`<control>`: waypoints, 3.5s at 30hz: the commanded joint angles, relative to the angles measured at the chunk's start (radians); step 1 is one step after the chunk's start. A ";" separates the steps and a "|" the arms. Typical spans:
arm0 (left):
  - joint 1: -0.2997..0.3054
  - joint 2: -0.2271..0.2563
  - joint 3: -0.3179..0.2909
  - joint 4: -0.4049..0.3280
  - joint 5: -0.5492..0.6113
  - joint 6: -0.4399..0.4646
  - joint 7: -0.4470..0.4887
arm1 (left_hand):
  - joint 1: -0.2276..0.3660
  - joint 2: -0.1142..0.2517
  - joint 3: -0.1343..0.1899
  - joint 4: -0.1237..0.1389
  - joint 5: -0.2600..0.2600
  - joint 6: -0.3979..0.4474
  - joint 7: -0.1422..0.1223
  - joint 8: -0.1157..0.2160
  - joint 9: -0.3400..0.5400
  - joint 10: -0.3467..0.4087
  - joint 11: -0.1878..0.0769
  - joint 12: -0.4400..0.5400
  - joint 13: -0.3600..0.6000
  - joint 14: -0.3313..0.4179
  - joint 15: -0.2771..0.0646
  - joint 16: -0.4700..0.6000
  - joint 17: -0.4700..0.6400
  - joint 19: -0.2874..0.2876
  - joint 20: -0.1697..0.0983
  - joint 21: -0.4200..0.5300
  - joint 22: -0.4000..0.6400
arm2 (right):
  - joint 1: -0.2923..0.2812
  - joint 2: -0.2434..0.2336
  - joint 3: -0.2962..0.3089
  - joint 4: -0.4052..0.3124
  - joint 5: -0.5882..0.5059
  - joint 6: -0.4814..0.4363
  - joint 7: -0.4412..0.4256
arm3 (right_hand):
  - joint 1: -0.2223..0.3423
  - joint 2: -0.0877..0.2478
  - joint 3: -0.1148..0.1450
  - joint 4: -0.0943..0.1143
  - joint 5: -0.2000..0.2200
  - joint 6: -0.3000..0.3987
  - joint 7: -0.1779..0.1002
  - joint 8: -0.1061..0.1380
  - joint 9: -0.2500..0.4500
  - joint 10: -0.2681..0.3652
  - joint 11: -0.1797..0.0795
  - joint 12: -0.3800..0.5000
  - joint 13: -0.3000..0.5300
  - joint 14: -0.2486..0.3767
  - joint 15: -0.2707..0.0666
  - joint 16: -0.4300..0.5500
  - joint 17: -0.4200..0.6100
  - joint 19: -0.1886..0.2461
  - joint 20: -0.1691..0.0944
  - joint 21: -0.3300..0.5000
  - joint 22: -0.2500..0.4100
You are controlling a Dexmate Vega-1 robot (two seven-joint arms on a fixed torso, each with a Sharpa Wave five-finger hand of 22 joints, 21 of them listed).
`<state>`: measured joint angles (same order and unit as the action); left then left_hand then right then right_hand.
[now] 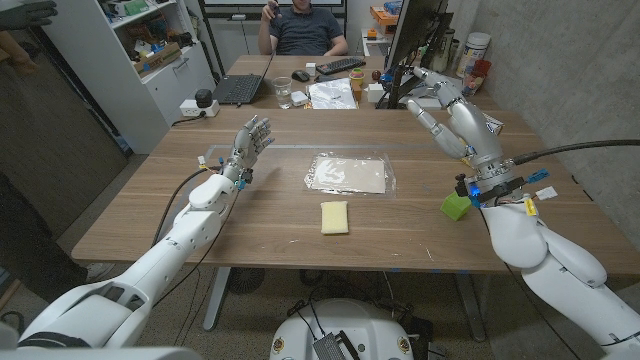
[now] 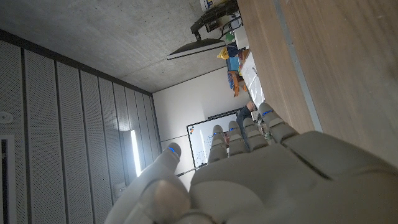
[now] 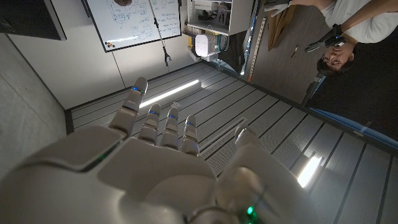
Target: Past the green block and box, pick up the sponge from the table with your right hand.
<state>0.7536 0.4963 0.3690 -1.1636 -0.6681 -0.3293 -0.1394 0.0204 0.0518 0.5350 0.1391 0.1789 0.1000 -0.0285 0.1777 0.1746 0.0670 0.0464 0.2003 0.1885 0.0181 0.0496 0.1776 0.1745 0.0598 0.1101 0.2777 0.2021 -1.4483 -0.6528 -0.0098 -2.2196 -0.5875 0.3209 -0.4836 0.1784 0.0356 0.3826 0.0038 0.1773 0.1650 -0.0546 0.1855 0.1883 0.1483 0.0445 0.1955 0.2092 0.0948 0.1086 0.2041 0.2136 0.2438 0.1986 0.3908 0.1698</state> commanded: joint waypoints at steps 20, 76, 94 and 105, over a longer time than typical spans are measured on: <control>0.030 0.024 -0.022 -0.023 -0.030 -0.014 -0.041 | -0.001 0.009 -0.007 0.003 0.004 0.011 -0.004 0.007 0.003 0.003 0.001 0.006 0.003 -0.004 0.010 0.005 0.003 -0.001 0.005 -0.001 0.004 | 0.011 -0.037 -0.220 -0.208 -0.432 -0.309 0.156 | 0.000 -0.041 -0.017 -0.026 -0.002 -0.003 -0.022 0.008 0.004 -0.017 -0.027 0.003 0.002 -0.013 -0.021 0.001 -0.004 -0.009 0.018 -0.023 0.003; 0.074 0.052 -0.035 -0.087 -0.030 -0.008 -0.014 | -0.001 0.009 -0.015 0.004 0.004 0.012 -0.006 0.007 0.003 0.003 0.000 0.007 0.003 -0.005 0.011 0.006 0.003 -0.002 0.010 -0.003 0.004 | 0.201 -0.097 -0.519 -0.132 -0.533 -0.484 0.452 | 0.021 -0.079 -0.038 -0.075 0.004 -0.134 -0.045 -0.007 0.009 -0.163 -0.055 -0.011 0.002 -0.080 0.002 -0.009 -0.017 0.043 0.019 -0.071 0.003; 0.071 0.050 -0.035 -0.066 -0.030 -0.008 -0.015 | -0.001 0.010 -0.018 0.004 0.005 0.012 -0.005 0.007 0.003 0.003 -0.001 0.007 0.003 -0.006 0.012 0.006 0.003 -0.003 0.014 -0.004 0.004 | 0.305 -0.072 -0.641 -0.021 -0.593 -0.518 0.516 | 0.025 -0.079 -0.040 -0.082 0.003 -0.124 -0.043 0.005 0.009 -0.167 -0.052 -0.006 0.002 -0.075 0.000 -0.004 -0.018 0.051 0.018 -0.083 0.003; 0.061 0.047 -0.028 -0.064 -0.028 -0.013 -0.033 | -0.001 0.010 -0.019 0.004 0.005 0.011 -0.005 0.007 0.003 0.003 0.001 0.007 0.003 -0.007 0.011 0.006 0.003 -0.002 0.012 -0.004 0.004 | 0.317 -0.080 -0.657 0.019 -0.582 -0.549 0.500 | 0.027 -0.081 -0.043 -0.088 0.003 -0.119 -0.039 0.009 0.010 -0.208 -0.050 -0.013 0.002 -0.079 -0.001 -0.004 -0.019 0.065 0.018 -0.090 0.003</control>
<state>0.8242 0.5465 0.3355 -1.2334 -0.6968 -0.3352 -0.1567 0.0203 0.0518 0.5209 0.1421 0.1789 0.1056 -0.0341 0.1776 0.1745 0.0670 0.0464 0.2003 0.1884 0.0128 0.0548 0.1775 0.1743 0.0529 0.1166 0.2777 0.2021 -1.1553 -0.7289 -0.6378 -2.2463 -1.1691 -0.1982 0.0131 0.1942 -0.0433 0.3368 -0.0774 0.1772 0.0376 -0.0944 0.1897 0.1930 -0.0525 -0.0053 0.1799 0.2095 0.0213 0.1105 0.1962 0.1954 0.2959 0.2179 0.3028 0.1697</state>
